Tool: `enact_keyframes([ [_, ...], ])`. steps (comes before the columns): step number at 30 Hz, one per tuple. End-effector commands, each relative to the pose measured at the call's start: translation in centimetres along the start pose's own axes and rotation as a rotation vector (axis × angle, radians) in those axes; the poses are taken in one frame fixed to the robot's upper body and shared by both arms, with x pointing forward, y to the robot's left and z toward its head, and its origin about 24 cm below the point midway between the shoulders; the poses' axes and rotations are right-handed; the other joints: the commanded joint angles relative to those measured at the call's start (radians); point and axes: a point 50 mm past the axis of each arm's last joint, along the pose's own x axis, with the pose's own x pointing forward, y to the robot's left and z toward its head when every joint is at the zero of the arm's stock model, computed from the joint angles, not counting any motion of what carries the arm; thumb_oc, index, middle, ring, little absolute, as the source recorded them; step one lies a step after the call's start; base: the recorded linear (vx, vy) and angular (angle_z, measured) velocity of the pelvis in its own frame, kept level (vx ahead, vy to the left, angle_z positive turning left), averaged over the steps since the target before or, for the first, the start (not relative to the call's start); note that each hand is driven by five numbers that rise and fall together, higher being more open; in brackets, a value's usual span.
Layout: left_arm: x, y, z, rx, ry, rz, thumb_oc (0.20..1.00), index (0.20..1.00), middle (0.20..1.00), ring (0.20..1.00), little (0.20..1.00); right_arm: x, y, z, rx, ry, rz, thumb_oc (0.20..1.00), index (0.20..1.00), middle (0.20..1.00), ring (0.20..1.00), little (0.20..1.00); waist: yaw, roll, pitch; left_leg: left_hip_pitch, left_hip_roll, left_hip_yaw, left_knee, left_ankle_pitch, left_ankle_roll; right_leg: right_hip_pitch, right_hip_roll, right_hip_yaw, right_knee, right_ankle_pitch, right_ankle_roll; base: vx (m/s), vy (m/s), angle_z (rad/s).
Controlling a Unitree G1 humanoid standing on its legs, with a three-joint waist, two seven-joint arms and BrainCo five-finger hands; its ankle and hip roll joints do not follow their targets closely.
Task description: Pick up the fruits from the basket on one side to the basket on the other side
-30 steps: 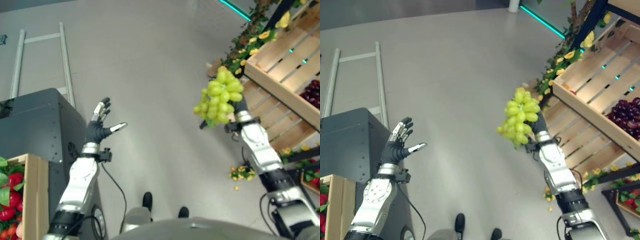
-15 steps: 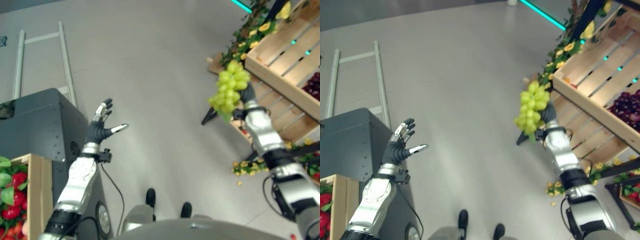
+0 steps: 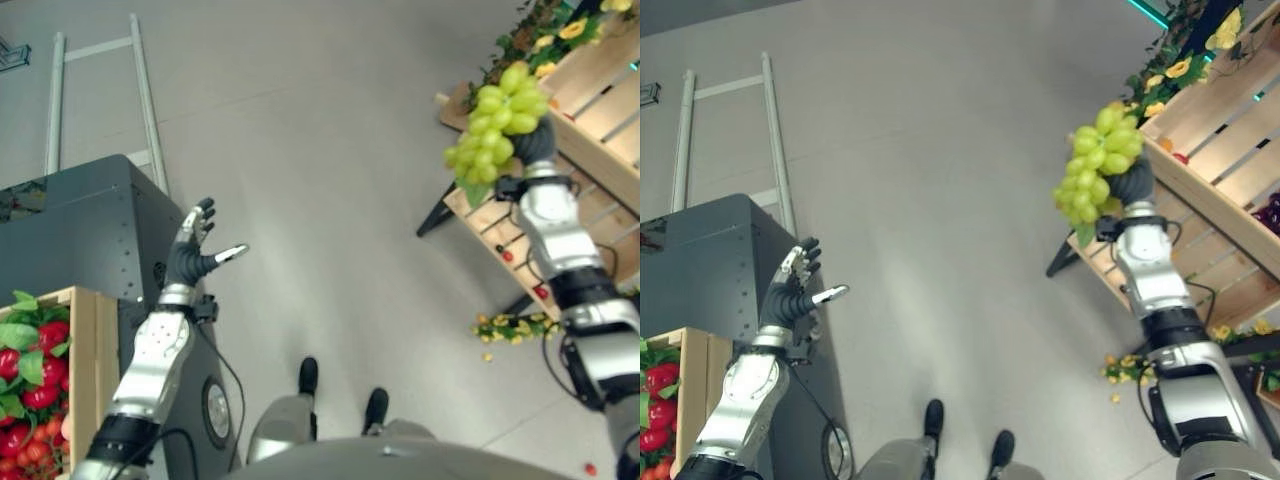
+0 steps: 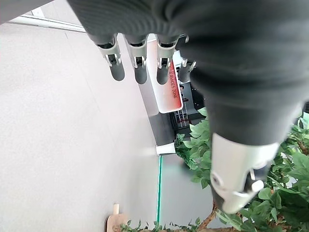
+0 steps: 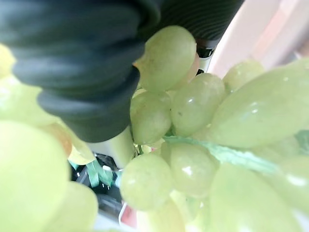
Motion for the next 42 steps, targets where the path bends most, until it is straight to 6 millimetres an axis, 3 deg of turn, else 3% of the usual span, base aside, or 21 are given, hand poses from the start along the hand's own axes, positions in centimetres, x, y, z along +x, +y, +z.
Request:
enact_keyframes([
  [1,0.5,0.9,1.2,0.038,-0.071,0.02,1.0,1.0,1.0,1.0,1.0,1.5,-1.8,4.9,0.041,-0.213,-0.044,0.2,0.2,0.2,0.2,0.2,-0.007,-0.024,-0.053,0.034,0.014,-0.016,0.05,-0.112,-0.057,-0.076,0.001,-0.036,0.158,-0.083,0.043,0.0,0.0,0.0],
  [12,0.2,1.5,0.6,0.049,-0.042,0.051,1.0,1.0,1.0,1.0,1.0,1.6,-4.0,5.3,0.062,-0.223,-0.123,0.2,0.2,0.2,0.2,0.2,-0.008,-0.034,-0.072,0.051,0.015,-0.023,0.042,-0.115,-0.062,-0.041,0.005,-0.053,0.131,-0.082,0.043,0.01,0.0,0.03],
  [19,0.1,2.0,0.2,0.068,-0.022,0.069,1.0,1.0,1.0,1.0,1.0,0.9,-8.0,4.4,0.005,-0.189,-0.207,0.2,0.2,0.2,0.2,0.2,-0.011,-0.044,-0.083,0.054,0.015,-0.036,0.024,-0.108,-0.069,-0.032,0.003,-0.078,0.119,-0.08,0.046,0.01,-0.001,0.12],
  [33,-0.8,2.6,-0.5,0.058,0.015,0.101,1.0,1.0,1.0,1.0,1.0,1.7,-9.3,4.4,-0.038,-0.15,-0.264,0.2,0.2,0.2,0.2,0.2,-0.023,-0.035,-0.08,0.069,0.016,-0.008,0.022,-0.114,-0.065,-0.034,0.006,-0.048,0.123,-0.081,0.044,0.0,0.004,-0.03],
  [36,-1.0,2.5,-0.6,0.056,0.023,0.096,1.0,1.0,1.0,1.0,1.0,1.3,-10.9,3.4,-0.047,-0.104,-0.325,0.2,0.2,0.2,0.2,0.2,-0.031,-0.032,-0.083,0.07,0.017,-0.005,0.021,-0.115,-0.064,-0.032,0.008,-0.047,0.122,-0.082,0.044,0.0,0.001,-0.01],
  [42,-0.8,2.7,-0.7,0.07,0.025,0.106,1.0,1.0,1.0,1.0,1.0,0.2,-11.3,2.7,-0.05,-0.1,-0.331,0.2,0.2,0.2,0.2,0.2,-0.05,-0.023,-0.073,0.074,0.022,0.012,0.033,-0.124,-0.063,-0.045,0.01,-0.021,0.143,-0.087,0.044,0.0,0.0,0.0],
])
